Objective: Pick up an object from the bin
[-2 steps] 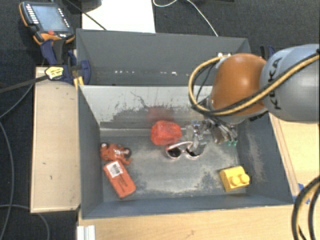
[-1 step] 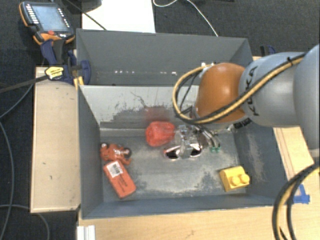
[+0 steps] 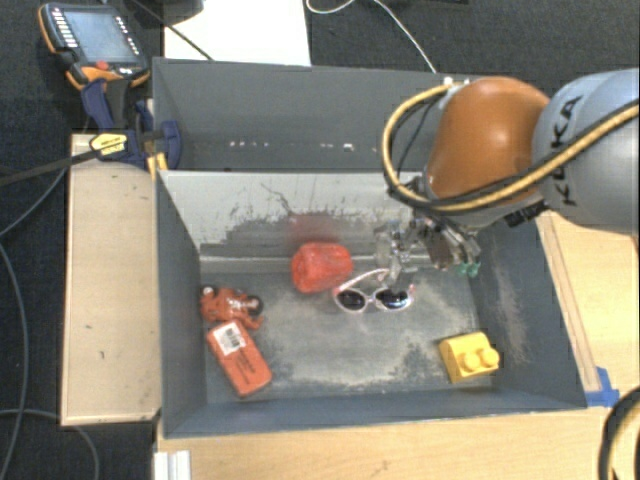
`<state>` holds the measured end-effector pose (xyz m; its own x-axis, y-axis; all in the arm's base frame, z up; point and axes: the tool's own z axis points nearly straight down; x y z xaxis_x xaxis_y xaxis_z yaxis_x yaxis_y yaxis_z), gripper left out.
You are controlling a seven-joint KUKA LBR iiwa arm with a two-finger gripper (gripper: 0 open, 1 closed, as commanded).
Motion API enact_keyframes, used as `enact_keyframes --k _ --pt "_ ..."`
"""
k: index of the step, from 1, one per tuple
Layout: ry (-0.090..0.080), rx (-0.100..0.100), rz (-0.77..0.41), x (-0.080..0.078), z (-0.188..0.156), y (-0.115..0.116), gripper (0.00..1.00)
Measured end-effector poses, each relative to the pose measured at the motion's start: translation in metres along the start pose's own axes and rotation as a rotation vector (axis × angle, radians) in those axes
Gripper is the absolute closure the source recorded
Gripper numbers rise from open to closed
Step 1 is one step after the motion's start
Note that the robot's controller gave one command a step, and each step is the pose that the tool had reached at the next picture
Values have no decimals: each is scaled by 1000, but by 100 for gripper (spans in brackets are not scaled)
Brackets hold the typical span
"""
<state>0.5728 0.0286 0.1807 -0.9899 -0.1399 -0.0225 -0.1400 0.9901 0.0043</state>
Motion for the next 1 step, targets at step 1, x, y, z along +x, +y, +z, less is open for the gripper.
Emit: enact_keyframes --k 1 --pt "-6 -2 18 3 62 -8 100"
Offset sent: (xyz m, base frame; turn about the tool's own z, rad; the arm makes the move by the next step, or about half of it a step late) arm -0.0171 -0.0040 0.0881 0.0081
